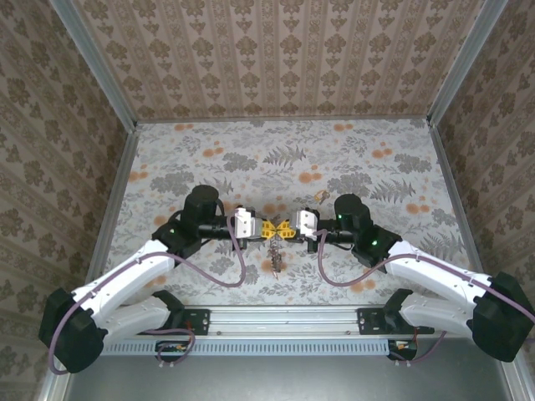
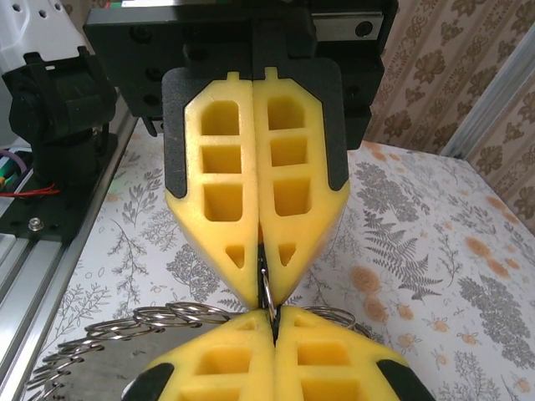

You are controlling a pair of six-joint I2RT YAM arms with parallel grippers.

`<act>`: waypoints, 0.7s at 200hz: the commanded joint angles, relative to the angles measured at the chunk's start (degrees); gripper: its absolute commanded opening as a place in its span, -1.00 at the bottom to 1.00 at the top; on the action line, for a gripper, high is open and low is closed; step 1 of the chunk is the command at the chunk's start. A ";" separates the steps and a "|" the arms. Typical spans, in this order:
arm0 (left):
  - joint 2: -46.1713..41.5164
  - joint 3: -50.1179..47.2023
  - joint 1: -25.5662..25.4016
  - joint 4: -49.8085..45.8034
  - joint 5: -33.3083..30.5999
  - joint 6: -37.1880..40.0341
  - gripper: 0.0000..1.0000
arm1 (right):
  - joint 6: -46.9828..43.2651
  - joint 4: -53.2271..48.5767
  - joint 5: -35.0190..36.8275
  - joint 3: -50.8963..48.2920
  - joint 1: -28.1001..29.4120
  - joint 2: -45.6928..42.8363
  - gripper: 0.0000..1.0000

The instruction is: Put the keys on the keyring

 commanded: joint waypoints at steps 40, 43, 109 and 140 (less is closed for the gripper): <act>2.01 6.80 1.79 -3.25 -5.42 -5.49 1.00 | 0.34 -1.77 9.03 -1.93 -7.22 -10.77 -1.00; 2.46 7.37 2.09 -3.22 -6.52 -7.35 1.00 | 0.16 -2.36 9.46 -2.00 -7.94 -11.62 -1.00; 19.83 23.16 4.77 -5.72 -19.48 -26.52 1.00 | -0.63 -7.81 27.34 -2.08 -18.42 -20.64 -1.00; 28.66 27.42 4.73 -1.38 -19.54 -31.76 1.00 | 6.72 -7.02 31.66 -0.49 -26.12 -16.38 -1.00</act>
